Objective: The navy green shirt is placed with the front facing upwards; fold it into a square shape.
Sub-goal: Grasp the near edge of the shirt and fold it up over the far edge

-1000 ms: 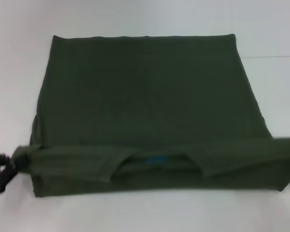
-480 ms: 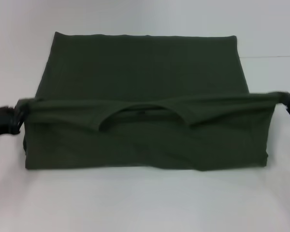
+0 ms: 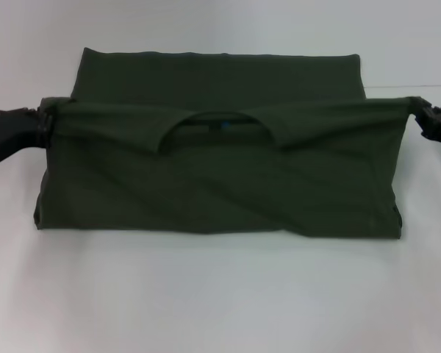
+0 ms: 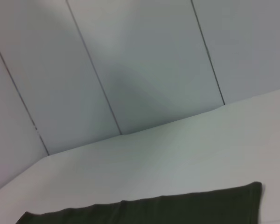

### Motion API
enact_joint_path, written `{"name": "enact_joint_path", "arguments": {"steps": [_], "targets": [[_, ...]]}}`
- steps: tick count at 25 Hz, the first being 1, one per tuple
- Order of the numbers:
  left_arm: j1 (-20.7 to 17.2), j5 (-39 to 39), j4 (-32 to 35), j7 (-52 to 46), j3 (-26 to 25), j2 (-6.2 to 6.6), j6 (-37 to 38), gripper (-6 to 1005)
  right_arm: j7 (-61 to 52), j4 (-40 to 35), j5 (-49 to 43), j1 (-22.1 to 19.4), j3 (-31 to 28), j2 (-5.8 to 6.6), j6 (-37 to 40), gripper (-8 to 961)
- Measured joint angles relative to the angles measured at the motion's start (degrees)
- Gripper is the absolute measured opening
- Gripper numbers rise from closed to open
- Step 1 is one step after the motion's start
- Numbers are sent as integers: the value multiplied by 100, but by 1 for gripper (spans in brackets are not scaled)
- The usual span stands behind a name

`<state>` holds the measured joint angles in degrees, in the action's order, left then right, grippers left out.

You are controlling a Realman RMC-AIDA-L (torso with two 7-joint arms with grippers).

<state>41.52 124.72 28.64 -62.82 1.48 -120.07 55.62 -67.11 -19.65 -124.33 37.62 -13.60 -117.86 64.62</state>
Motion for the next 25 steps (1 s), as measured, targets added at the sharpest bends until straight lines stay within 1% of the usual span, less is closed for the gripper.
{"name": "enact_joint_path", "arguments": {"steps": [5, 8, 12, 15, 18, 21, 25], "targets": [[247, -36, -162, -5, 8, -10, -601, 43, -206, 54, 25, 187, 216, 74, -324, 40], [363, -36, -268, 31, 16, -9, -854, 42, -255, 55, 72, 228, 248, 78, -500, 38], [441, -37, -304, 41, 71, -8, -1054, 42, -240, 57, 99, 304, 355, 108, -648, 36], [481, -57, -365, 50, 243, -7, -1263, 42, -212, 62, 138, 386, 389, 122, -806, 34], [504, -59, -378, 63, 282, -10, -1342, 43, -228, 62, 145, 494, 508, 143, -981, 35], [557, -61, -382, 73, 314, -14, -1402, 43, -249, 62, 146, 589, 658, 147, -1158, 35], [633, -63, -475, 79, 317, 1, -1495, 42, -212, 65, 147, 701, 717, 105, -1434, 34]]}}
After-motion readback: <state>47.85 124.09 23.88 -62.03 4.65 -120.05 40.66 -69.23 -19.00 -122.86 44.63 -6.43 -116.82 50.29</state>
